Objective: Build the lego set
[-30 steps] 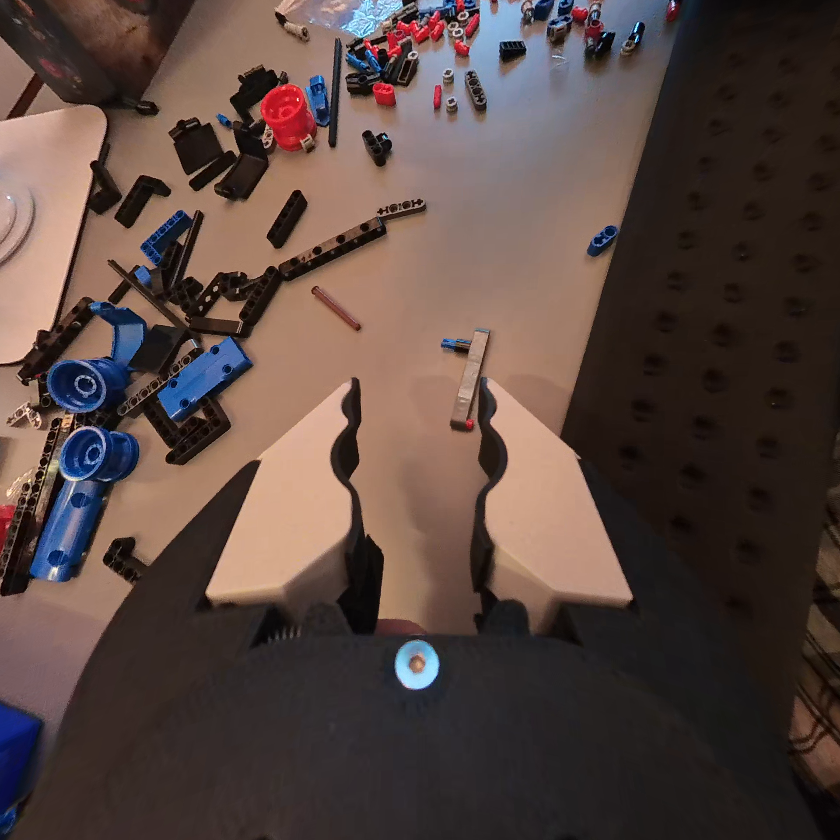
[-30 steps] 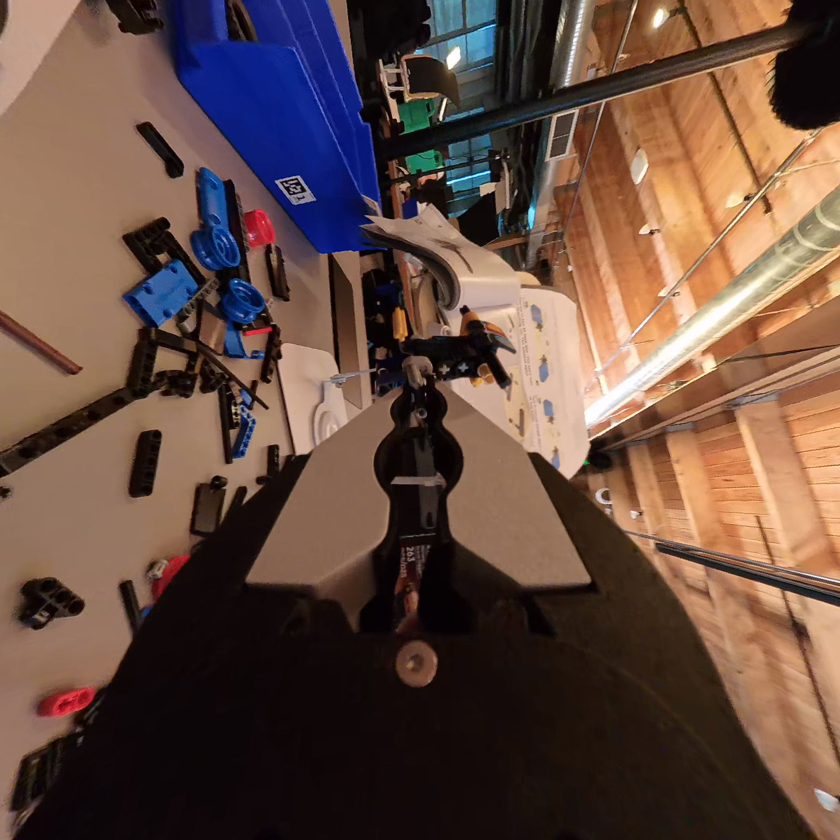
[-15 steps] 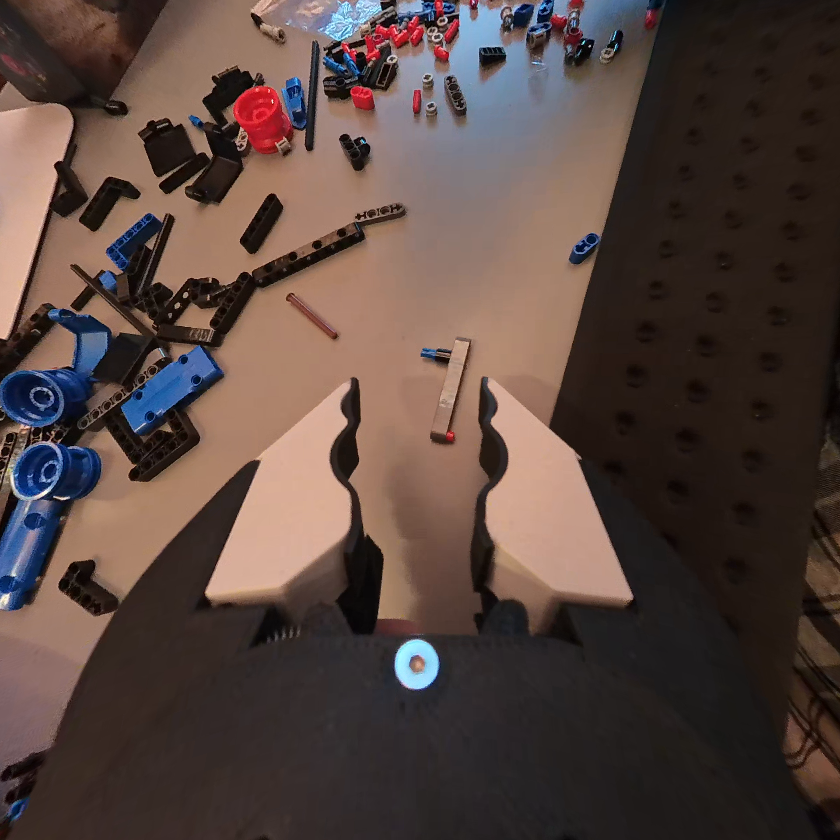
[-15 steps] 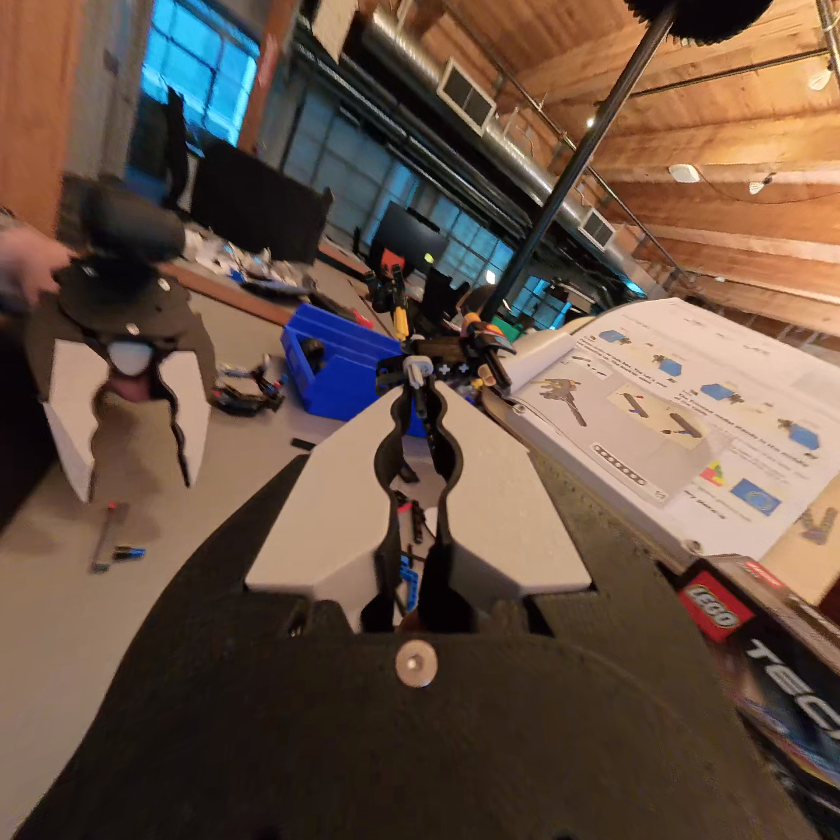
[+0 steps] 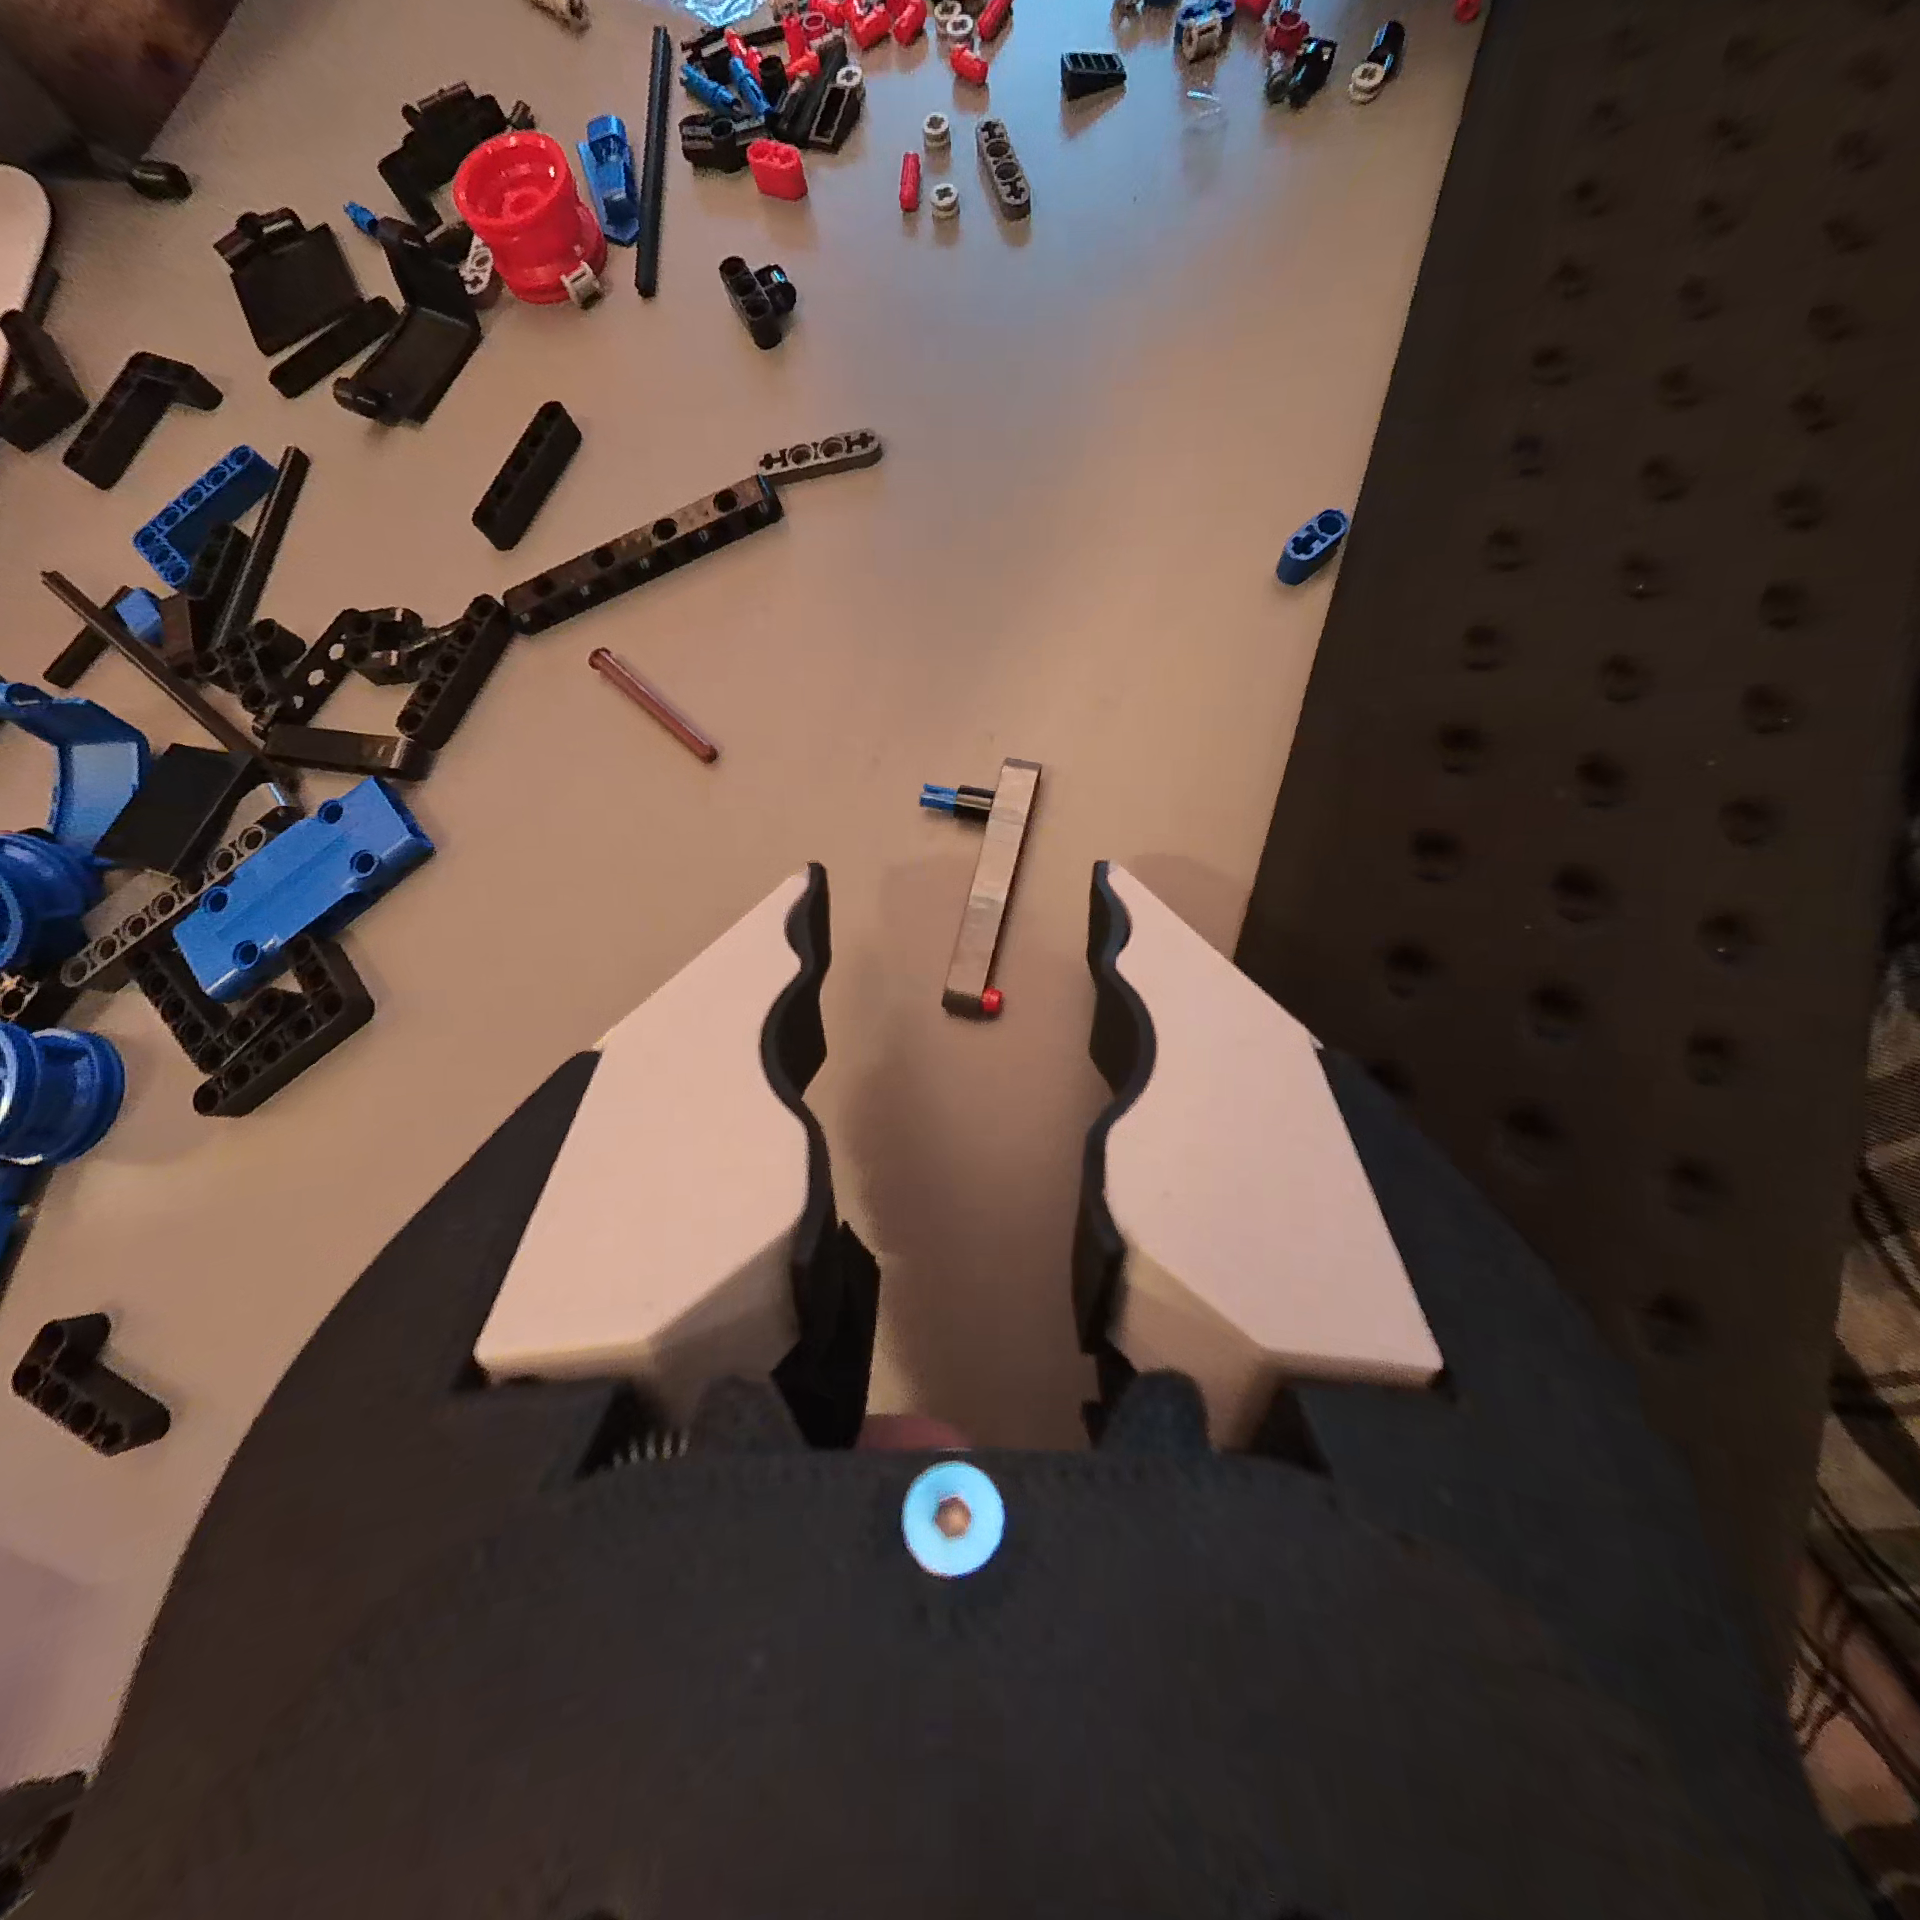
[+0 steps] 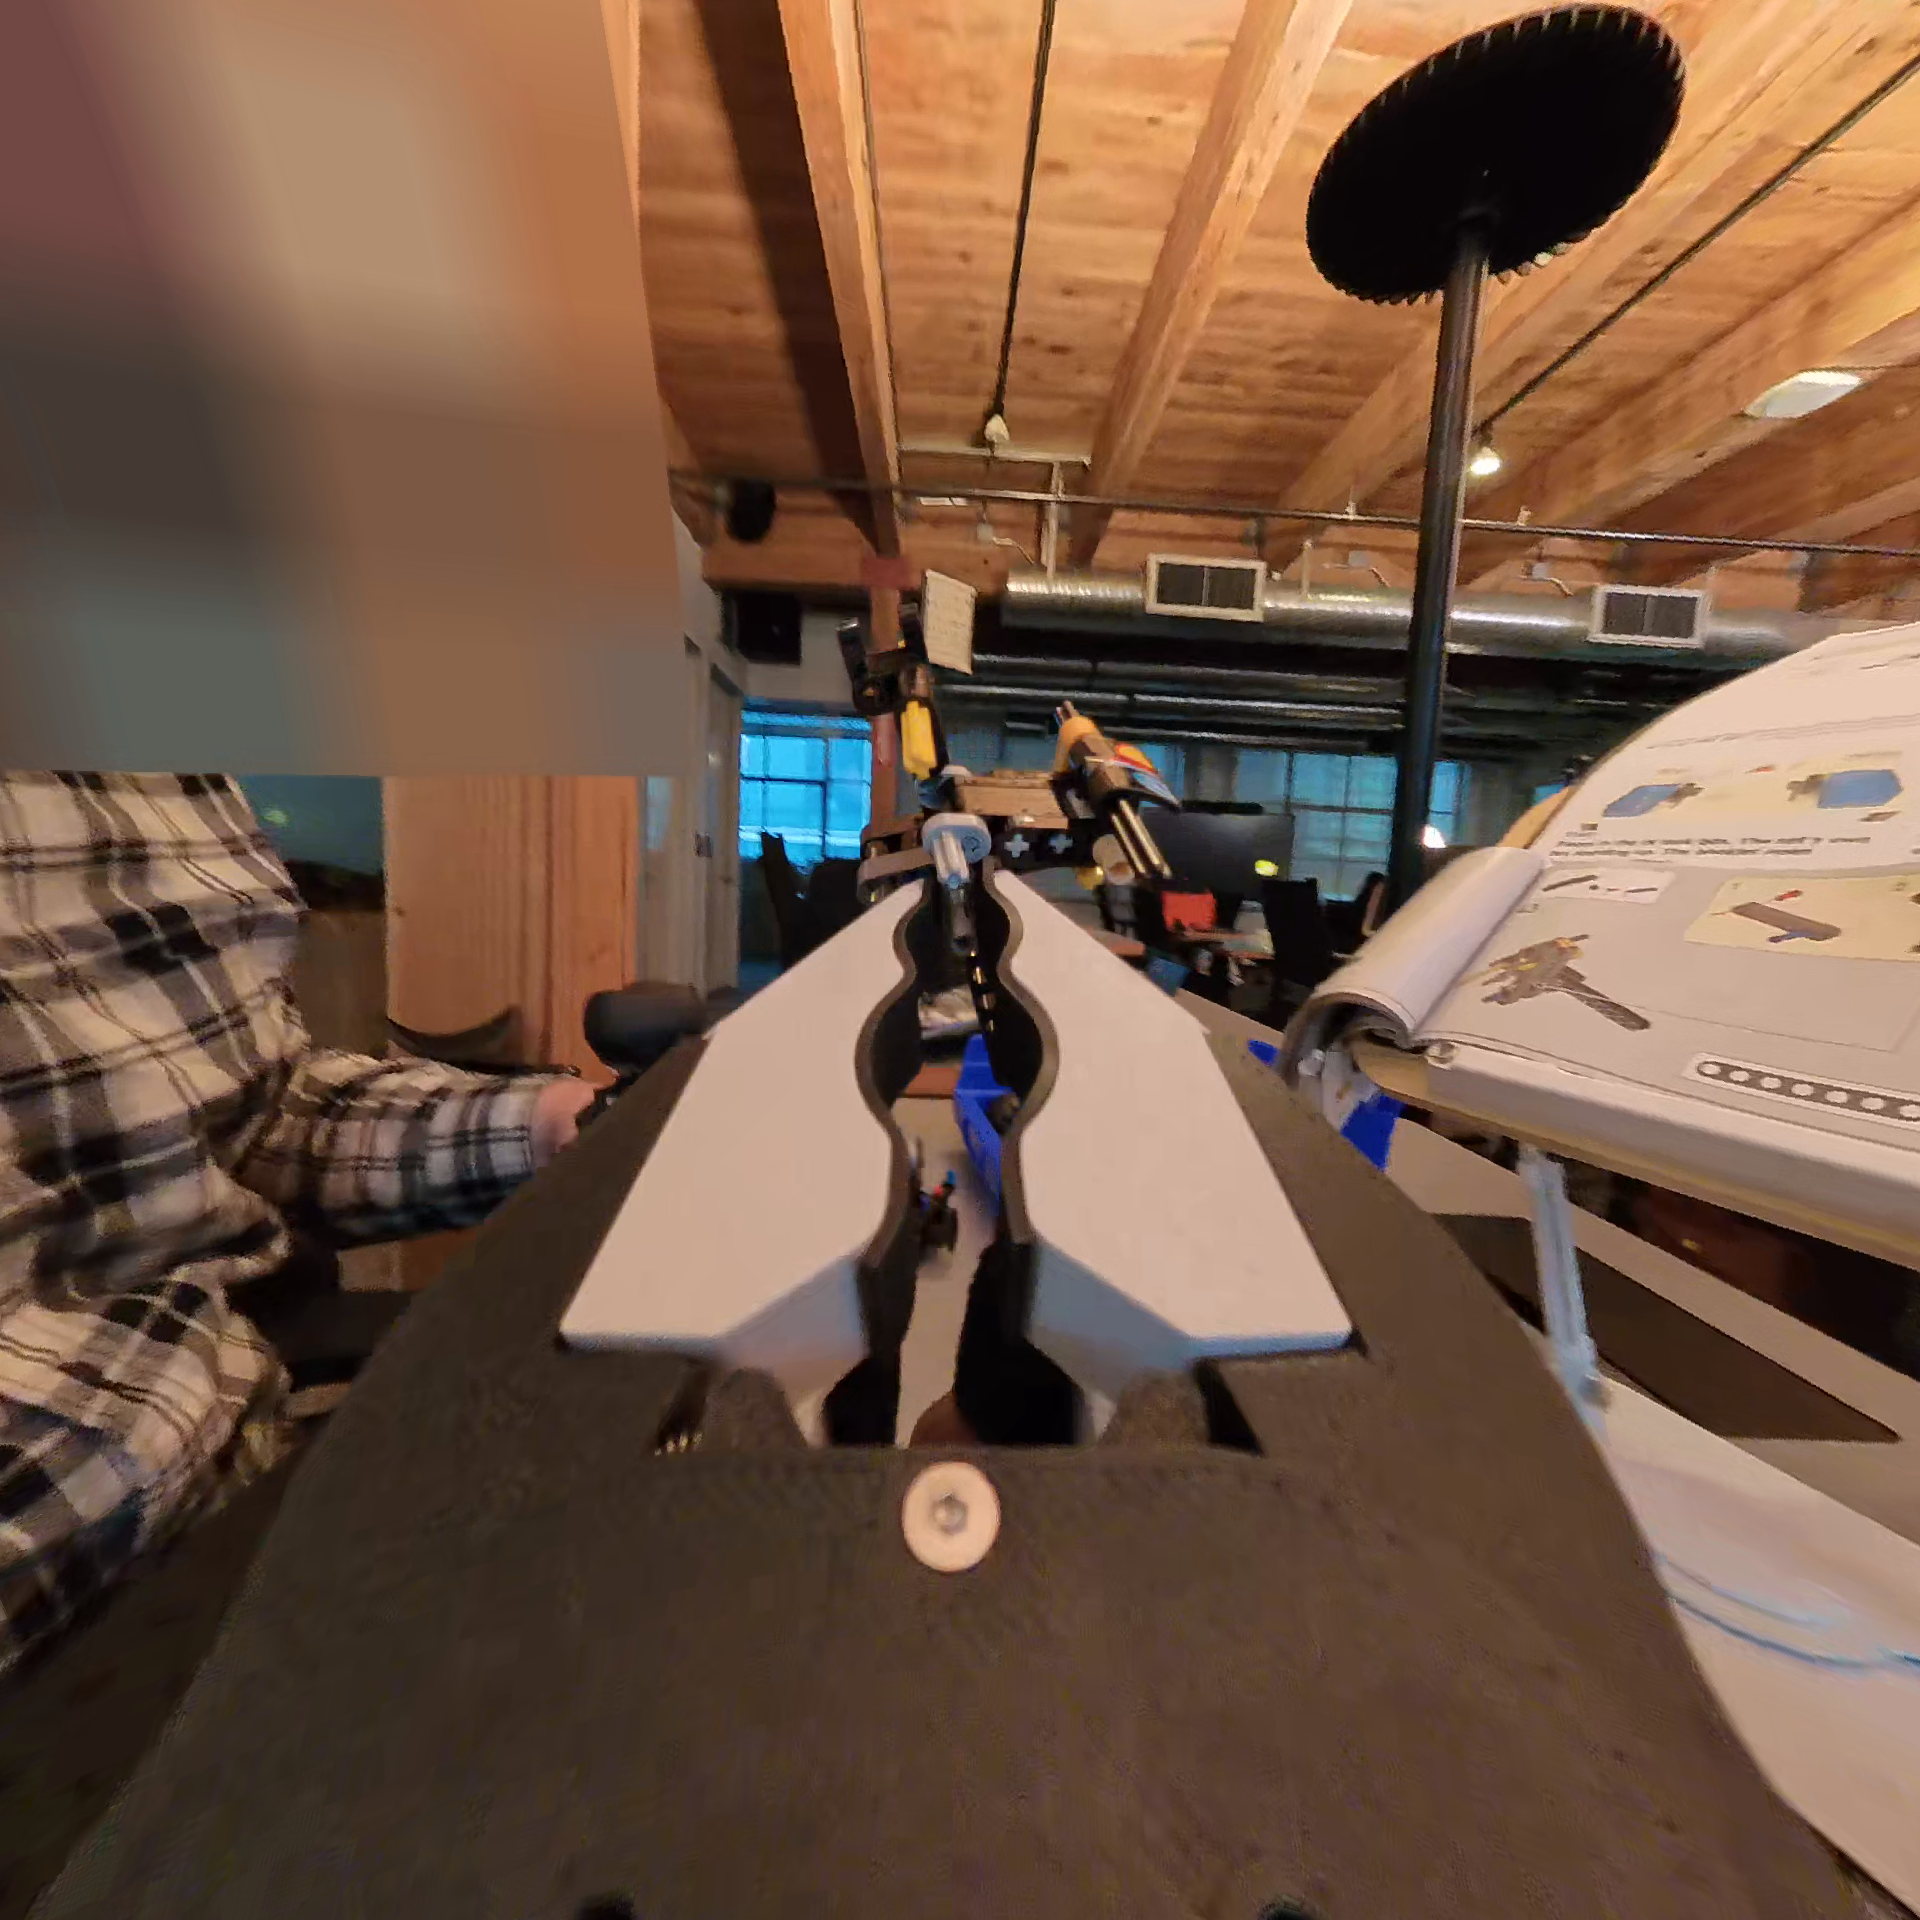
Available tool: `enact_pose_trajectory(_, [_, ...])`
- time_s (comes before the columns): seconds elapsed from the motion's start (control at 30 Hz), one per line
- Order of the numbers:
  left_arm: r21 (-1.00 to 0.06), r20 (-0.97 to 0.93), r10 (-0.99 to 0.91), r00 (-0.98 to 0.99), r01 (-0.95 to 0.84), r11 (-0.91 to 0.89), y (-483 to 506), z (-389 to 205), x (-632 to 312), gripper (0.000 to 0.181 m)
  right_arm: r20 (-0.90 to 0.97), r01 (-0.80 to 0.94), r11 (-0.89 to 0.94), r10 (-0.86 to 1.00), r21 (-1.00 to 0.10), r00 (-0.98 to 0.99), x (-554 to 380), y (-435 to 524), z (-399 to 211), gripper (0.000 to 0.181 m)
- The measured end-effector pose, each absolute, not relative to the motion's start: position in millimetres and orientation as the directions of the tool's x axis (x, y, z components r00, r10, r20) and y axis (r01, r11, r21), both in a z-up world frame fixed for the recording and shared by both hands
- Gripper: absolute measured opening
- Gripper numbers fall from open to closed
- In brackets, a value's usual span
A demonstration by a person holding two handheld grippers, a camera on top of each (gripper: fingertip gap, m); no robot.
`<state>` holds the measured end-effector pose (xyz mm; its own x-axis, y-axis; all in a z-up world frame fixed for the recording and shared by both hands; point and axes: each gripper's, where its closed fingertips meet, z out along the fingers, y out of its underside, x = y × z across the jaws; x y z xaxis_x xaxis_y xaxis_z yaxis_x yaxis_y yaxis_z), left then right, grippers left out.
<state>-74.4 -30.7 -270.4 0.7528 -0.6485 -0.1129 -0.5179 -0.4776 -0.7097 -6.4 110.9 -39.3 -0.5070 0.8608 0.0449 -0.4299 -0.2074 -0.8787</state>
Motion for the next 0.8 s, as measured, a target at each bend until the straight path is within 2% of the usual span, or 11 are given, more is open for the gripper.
enact_pose_trajectory(0.3, [-0.679, -0.115, -0.652, 0.749, -0.538, -0.499, -29.4, -285.5, -74.8, 0.036, 0.040, -0.401, -0.213, 0.843, -0.891, -0.536, -8.6, 106.0, -44.2, 0.003])
enact_pose_trajectory(0.57, [-0.682, -0.091, -0.682, 0.726, -0.544, -0.488, -28.2, -287.4, -67.4, 0.005, 0.059, -0.390, -0.174, 0.854, -0.904, -0.517, -11.8, 104.7, -48.5, 0.003])
enact_pose_trajectory(0.8, [-0.682, -0.099, -0.641, 0.761, -0.521, -0.514, -26.5, -287.1, -78.0, 0.005, 0.098, -0.363, -0.098, 0.869, -0.926, -0.485, -17.4, 101.3, -56.4, 0.003])
